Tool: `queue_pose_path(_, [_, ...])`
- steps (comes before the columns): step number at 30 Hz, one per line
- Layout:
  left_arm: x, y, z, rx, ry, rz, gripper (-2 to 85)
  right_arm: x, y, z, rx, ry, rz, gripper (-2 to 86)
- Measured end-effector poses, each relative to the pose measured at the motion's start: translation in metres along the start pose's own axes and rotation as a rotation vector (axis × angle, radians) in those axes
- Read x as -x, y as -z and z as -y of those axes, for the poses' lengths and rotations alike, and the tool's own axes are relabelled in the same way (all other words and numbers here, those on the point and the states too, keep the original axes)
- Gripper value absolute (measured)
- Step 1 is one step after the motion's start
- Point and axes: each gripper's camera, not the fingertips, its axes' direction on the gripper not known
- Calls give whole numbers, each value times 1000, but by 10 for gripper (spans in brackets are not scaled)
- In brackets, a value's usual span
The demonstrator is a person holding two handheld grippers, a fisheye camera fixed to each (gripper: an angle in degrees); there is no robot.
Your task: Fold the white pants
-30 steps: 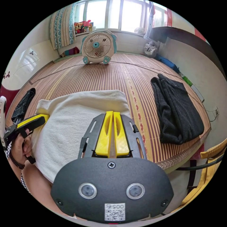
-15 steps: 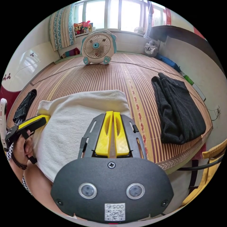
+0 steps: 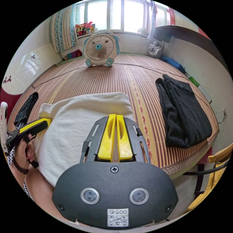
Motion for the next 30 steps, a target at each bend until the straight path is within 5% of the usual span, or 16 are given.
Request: queue_pose_path(30, [-21, 6, -8, -2, 3, -6, -6, 10, 3, -1, -2, -2, 4, -9])
